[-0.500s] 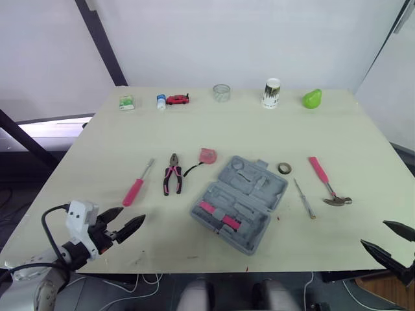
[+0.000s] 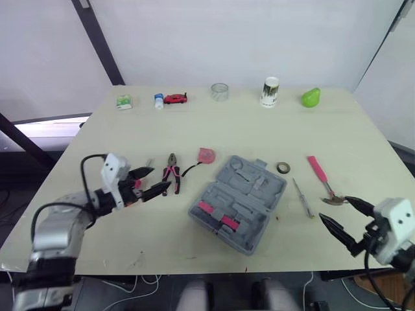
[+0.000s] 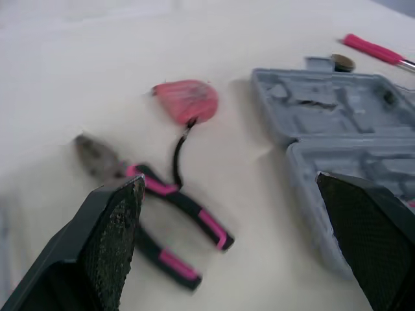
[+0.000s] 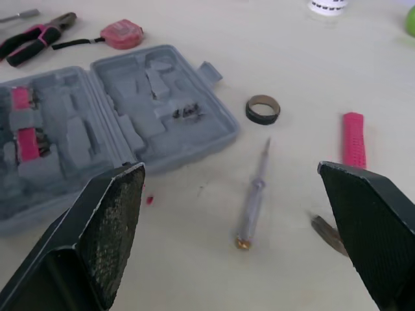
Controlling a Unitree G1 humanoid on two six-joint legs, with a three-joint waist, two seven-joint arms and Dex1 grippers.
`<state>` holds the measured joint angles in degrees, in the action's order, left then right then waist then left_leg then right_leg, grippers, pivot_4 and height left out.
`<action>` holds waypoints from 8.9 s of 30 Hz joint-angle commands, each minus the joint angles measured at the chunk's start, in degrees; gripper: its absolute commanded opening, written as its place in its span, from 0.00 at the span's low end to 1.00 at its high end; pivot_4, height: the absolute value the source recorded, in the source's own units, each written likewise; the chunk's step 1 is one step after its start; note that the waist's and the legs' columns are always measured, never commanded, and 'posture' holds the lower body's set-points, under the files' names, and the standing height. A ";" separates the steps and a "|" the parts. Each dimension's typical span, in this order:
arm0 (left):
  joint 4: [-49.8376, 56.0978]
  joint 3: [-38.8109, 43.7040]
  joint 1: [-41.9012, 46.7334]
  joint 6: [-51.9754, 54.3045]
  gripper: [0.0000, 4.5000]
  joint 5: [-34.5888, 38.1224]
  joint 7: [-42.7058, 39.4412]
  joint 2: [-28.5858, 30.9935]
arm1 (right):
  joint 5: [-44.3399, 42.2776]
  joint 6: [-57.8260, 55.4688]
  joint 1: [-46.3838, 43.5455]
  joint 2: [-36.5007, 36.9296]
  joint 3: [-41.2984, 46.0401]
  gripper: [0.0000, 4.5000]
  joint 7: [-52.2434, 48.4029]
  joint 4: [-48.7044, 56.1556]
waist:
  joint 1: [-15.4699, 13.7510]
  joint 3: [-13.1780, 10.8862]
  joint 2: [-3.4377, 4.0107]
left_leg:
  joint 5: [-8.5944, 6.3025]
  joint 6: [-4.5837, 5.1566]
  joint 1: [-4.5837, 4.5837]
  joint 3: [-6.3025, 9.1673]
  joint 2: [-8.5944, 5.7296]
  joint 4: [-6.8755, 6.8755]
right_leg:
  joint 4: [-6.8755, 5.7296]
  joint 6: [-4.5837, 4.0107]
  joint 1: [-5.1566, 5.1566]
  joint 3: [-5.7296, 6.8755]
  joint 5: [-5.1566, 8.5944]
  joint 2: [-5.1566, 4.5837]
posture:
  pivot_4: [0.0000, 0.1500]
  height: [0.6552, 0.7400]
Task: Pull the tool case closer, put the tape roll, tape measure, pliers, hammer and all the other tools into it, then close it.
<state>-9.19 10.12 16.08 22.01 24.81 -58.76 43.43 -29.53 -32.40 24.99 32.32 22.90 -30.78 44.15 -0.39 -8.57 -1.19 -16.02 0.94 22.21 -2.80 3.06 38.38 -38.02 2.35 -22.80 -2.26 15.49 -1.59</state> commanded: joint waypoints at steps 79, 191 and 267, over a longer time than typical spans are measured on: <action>-7.77 -18.67 8.50 -2.59 0.01 -21.35 -16.84 -12.21 | 16.45 -15.03 -42.03 6.48 -42.36 0.00 -9.56 -28.31 | 1.10 0.03 -0.05 | 0.01 0.05 1.47 0.80 -0.06 1.14 | -0.94 0.06 -1.06 0.25 -0.06 0.24 | 1.00 1.00; 17.38 -22.61 -8.75 9.67 0.01 -12.14 -4.80 -5.74 | 17.63 -17.38 -31.08 7.99 -38.80 0.00 -12.27 -18.83 | 1.02 0.03 -0.02 | 0.01 0.04 1.39 0.81 -0.05 1.18 | -0.97 0.05 -1.00 0.24 -0.07 0.24 | 1.00 1.00; 26.73 4.62 -12.25 4.11 1.00 19.76 -2.42 -8.43 | 29.96 2.12 -82.02 1.56 -43.17 0.83 -18.85 -86.90 | 1.35 -0.24 -0.01 | -0.02 0.01 0.79 0.00 0.14 0.62 | -0.67 -0.04 -0.88 -0.55 -0.05 0.42 | 1.00 1.00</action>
<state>16.69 14.00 3.61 27.16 44.00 -60.96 34.77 -1.14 -32.97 -55.23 33.91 -20.57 -50.36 -39.65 0.96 -8.81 -1.20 -16.03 0.94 23.03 -2.80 3.19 38.98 -38.65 2.31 -23.69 -2.78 15.44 -1.19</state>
